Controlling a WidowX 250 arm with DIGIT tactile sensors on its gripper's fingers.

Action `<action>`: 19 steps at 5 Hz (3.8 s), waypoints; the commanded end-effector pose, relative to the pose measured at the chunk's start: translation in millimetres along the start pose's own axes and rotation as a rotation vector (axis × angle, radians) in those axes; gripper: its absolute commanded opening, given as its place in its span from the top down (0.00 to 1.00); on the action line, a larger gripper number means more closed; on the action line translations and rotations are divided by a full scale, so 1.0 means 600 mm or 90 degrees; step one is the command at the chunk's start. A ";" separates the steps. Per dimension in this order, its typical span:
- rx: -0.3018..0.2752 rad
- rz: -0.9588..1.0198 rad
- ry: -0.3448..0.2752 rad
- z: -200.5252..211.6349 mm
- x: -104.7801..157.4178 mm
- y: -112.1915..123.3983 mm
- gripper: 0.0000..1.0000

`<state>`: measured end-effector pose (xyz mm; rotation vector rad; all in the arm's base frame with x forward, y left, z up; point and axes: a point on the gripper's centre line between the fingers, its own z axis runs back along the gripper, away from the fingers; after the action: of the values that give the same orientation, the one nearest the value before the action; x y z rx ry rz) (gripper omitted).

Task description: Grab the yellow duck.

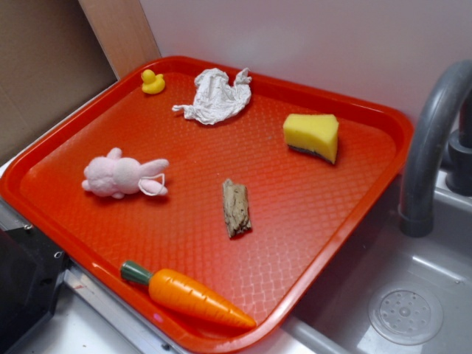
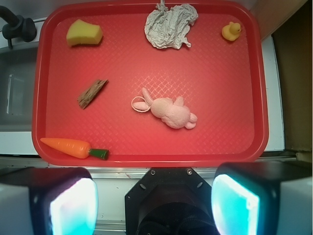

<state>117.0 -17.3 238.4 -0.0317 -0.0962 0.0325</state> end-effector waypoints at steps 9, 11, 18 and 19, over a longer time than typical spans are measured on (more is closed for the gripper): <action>0.227 0.651 -0.281 -0.232 0.295 0.200 0.00; 0.225 0.634 -0.284 -0.277 0.304 0.240 0.00; 0.190 0.433 -0.170 -0.305 0.319 0.238 1.00; 0.212 0.327 -0.111 -0.228 0.310 0.185 1.00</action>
<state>300.2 83.6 87.2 0.2860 -0.1690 0.5651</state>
